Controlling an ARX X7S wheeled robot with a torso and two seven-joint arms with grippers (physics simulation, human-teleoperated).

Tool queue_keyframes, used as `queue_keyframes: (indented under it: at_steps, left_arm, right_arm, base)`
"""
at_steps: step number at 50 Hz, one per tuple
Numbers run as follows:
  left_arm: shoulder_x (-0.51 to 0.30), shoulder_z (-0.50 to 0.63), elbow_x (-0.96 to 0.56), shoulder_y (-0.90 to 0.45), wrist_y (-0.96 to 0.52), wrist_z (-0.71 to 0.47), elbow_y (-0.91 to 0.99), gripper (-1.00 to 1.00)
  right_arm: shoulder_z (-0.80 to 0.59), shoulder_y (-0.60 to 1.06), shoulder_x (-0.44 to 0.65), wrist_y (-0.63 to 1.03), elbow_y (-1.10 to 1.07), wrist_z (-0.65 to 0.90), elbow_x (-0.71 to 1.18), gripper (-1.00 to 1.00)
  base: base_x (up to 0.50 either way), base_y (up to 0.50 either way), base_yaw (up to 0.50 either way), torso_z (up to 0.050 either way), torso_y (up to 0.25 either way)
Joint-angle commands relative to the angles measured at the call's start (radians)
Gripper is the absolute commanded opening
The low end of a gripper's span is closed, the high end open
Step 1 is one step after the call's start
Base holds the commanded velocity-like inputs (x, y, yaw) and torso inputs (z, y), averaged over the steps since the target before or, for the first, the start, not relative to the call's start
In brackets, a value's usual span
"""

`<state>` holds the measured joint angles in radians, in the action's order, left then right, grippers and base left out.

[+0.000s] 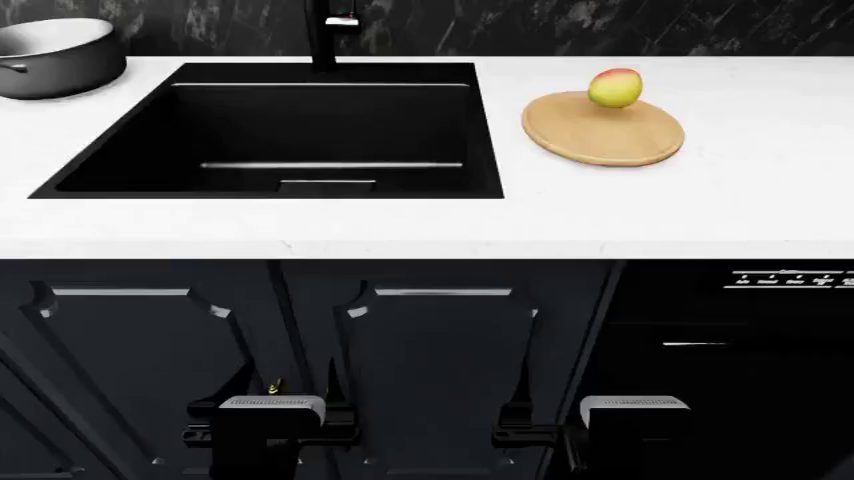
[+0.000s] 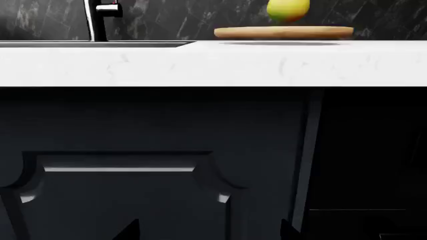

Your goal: Pick the mango from the counter and place it in the sink. Then turn on the sink faucet.

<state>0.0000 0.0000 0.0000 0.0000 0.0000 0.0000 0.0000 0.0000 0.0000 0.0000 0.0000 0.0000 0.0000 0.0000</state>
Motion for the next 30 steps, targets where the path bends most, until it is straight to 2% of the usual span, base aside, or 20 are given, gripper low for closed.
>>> queue_keyframes:
  at_steps: [1,5,17,30]
  left_arm:
    - [-0.016,0.019,-0.014,0.003,-0.014,-0.020,0.010,1.00]
    - [-0.030,0.033,-0.050,-0.003,-0.064,-0.030,0.023,1.00]
    - [-0.059,0.060,-0.080,-0.016,-0.057,-0.047,0.005,1.00]
    - [-0.078,0.071,-0.091,-0.025,-0.055,-0.076,-0.018,1.00]
  right_arm:
    - [-0.019,0.006,0.017,-0.019,0.023,0.031,-0.001,1.00]
    - [-0.039,0.015,0.031,-0.022,0.048,0.043,0.017,1.00]
    - [-0.062,0.033,0.052,-0.031,0.102,0.091,0.028,1.00]
    - [-0.089,0.043,0.064,-0.036,0.117,0.106,0.051,1.00]
  base:
    - [0.00,0.00,0.00,0.000,0.000]
    - [0.00,0.00,0.00,0.000,0.000]
    - [0.00,0.00,0.00,0.050,0.000]
    - [0.00,0.50,0.00,0.050,0.000]
